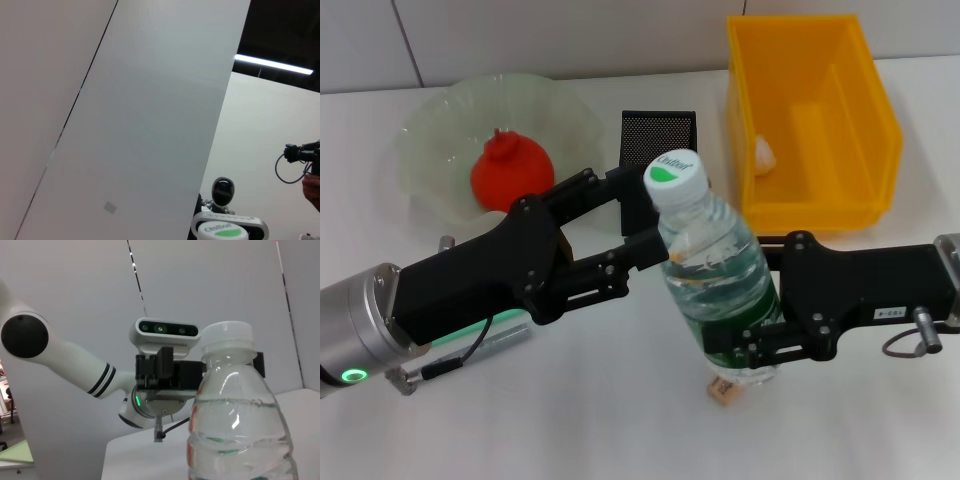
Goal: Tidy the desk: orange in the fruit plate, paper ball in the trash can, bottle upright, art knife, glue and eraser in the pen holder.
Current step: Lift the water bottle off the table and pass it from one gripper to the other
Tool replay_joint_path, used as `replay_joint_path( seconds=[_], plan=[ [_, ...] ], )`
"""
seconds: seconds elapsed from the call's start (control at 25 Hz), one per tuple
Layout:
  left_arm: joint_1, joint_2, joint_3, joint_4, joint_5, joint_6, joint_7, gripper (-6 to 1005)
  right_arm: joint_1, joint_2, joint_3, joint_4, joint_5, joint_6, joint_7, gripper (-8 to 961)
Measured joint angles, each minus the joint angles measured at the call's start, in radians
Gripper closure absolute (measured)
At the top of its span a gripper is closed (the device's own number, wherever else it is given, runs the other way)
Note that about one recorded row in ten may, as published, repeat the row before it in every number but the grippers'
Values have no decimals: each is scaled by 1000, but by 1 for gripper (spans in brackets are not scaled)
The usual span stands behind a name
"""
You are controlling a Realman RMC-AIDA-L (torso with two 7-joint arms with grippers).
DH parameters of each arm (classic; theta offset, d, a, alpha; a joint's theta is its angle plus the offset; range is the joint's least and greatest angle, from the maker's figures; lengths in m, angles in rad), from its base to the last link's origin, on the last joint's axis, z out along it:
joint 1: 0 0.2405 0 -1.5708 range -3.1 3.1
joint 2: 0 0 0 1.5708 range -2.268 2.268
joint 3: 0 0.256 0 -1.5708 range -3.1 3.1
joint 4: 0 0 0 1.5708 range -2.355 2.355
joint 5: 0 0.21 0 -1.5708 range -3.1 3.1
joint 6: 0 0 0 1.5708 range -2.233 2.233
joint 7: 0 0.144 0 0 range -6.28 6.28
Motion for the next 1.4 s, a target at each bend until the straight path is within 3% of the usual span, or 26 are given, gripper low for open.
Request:
replay_joint_path(
  seconds=[1.4],
  plan=[
    [-10,0,12,1,-6,3,-21,182,55,6,-43,64,13,2,-12,179]
  ],
)
